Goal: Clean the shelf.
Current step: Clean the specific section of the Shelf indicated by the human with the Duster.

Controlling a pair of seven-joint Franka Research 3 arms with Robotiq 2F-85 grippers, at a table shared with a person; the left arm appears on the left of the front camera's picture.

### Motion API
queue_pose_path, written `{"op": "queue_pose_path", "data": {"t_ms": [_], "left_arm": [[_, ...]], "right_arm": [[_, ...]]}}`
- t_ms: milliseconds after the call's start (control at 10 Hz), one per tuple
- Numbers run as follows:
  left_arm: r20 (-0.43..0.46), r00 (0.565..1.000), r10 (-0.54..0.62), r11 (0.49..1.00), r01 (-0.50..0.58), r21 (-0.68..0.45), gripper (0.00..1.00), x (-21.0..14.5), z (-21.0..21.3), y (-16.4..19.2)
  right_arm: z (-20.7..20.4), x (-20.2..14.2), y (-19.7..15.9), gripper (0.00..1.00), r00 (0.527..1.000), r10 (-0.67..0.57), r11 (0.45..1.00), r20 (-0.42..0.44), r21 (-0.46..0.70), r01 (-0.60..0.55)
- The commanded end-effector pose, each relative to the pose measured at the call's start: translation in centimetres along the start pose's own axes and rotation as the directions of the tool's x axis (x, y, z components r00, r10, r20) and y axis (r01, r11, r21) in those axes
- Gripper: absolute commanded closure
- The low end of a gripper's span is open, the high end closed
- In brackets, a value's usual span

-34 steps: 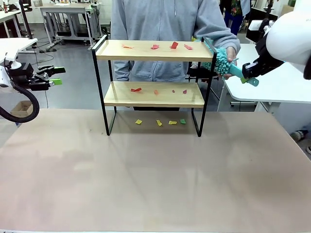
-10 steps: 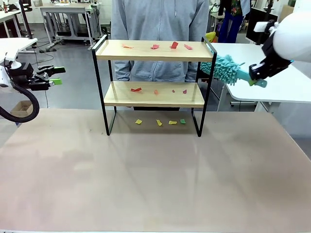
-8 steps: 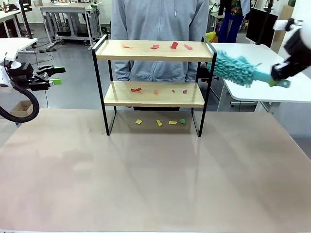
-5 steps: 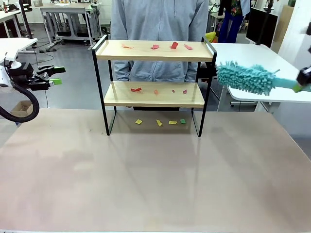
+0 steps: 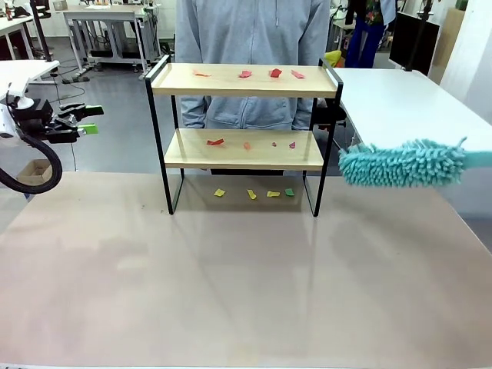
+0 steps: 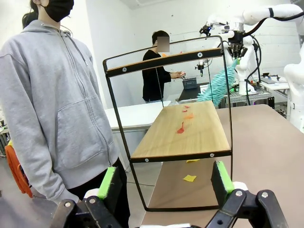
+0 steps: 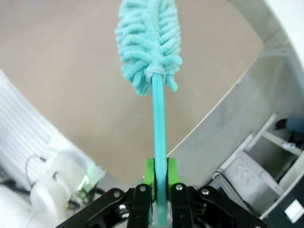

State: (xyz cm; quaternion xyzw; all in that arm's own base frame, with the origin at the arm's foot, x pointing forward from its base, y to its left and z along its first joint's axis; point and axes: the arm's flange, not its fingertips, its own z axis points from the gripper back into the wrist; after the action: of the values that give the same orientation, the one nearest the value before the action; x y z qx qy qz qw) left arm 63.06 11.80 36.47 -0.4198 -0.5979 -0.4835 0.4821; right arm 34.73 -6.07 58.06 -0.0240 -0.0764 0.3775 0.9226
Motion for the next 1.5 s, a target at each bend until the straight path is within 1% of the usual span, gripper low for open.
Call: {"op": "queue_pose_path", "data": {"t_ms": [0, 100, 200, 400, 500, 600, 700, 800, 900, 1400], "left_arm": [[-0.008, 1.000, -0.002, 1.000, 0.002, -0.008, 0.00, 0.3, 0.0, -0.2], [-0.008, 1.000, -0.002, 1.000, 0.002, -0.008, 0.00, 0.3, 0.0, -0.2], [-0.008, 1.000, -0.002, 1.000, 0.002, -0.008, 0.00, 0.3, 0.0, -0.2], [-0.008, 1.000, -0.002, 1.000, 0.002, -0.008, 0.00, 0.3, 0.0, -0.2], [-0.008, 1.000, -0.002, 1.000, 0.002, -0.008, 0.00, 0.3, 0.0, -0.2], [-0.008, 1.000, -0.002, 1.000, 0.002, -0.008, 0.00, 0.3, 0.0, -0.2], [-0.008, 1.000, -0.002, 1.000, 0.002, -0.008, 0.00, 0.3, 0.0, -0.2], [-0.008, 1.000, -0.002, 1.000, 0.002, -0.008, 0.00, 0.3, 0.0, -0.2], [-0.008, 1.000, -0.002, 1.000, 0.002, -0.008, 0.00, 0.3, 0.0, -0.2], [-0.008, 1.000, -0.002, 1.000, 0.002, -0.008, 0.00, 0.3, 0.0, -0.2]], "right_arm": [[1.1, -1.0, 2.2, 0.87, 0.974, 0.224, 0.974, -0.034, 0.016, -0.224], [1.0, -0.7, 3.1, 0.87, 0.956, 0.286, 0.958, -0.061, 0.032, -0.284], [0.9, -0.4, 4.3, 0.87, 0.916, 0.392, 0.919, -0.083, 0.079, -0.386], [0.2, 0.8, 6.2, 0.87, 0.846, 0.523, 0.850, -0.106, 0.134, -0.509], [-0.2, 1.6, 7.0, 0.87, 0.822, 0.561, 0.825, -0.099, 0.148, -0.545], [-0.8, 2.4, 7.1, 0.87, 0.813, 0.557, 0.830, -0.172, 0.100, -0.548], [-0.9, 3.1, 6.7, 0.87, 0.808, 0.571, 0.820, -0.143, 0.129, -0.557], [-1.0, 3.6, 6.4, 0.87, 0.805, 0.579, 0.815, -0.127, 0.122, -0.567], [-0.8, 2.8, 7.9, 0.87, 0.826, 0.548, 0.834, -0.131, 0.151, -0.530], [-0.8, 2.8, 7.9, 0.87, 0.826, 0.548, 0.834, -0.131, 0.151, -0.530]]}}
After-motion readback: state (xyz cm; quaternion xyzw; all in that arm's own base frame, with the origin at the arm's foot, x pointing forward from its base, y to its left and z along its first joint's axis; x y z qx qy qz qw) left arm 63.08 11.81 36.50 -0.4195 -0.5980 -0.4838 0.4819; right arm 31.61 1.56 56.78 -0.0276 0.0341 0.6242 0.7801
